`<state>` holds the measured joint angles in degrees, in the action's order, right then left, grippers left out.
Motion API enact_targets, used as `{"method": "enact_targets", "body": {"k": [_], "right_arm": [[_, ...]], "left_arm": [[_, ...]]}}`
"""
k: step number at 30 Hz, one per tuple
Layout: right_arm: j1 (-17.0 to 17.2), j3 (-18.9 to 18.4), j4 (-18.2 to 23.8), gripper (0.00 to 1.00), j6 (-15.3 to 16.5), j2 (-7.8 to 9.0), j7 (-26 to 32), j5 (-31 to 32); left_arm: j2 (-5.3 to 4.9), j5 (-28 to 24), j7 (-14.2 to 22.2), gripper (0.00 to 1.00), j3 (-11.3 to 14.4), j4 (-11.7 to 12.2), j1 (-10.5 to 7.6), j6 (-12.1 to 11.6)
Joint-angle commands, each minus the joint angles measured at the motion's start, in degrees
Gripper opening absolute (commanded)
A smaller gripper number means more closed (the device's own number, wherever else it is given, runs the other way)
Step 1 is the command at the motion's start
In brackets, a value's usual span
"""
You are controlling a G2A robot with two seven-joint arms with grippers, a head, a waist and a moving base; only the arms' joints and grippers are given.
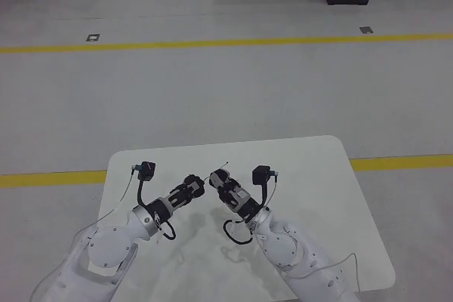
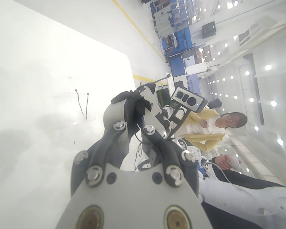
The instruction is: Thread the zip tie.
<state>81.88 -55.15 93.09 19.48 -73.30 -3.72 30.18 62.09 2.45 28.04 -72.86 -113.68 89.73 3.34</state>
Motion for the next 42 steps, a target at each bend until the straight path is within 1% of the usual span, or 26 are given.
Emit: {"method": "enact_targets", "body": {"k": [1, 20, 42], "right_arm": [[-0.15, 0.10, -0.15, 0.00, 0.00, 0.05, -0.18, -0.84], [-1.18, 1.87, -0.73, 0.00, 0.00, 1.15, 0.66, -3.91], [-2.37, 3.47, -1.24, 0.00, 0.00, 2.08, 1.55, -4.75]], "left_arm": [[-0.03, -0.05, 0.06, 0.00, 0.01, 0.03, -0.02, -0.02], [-0.14, -0.12, -0.29, 0.00, 1.04, 0.31, -0.70, 0.33], [-0.39, -0.28, -0.60, 0.00, 1.04, 0.24, -0.69, 0.37]]}}
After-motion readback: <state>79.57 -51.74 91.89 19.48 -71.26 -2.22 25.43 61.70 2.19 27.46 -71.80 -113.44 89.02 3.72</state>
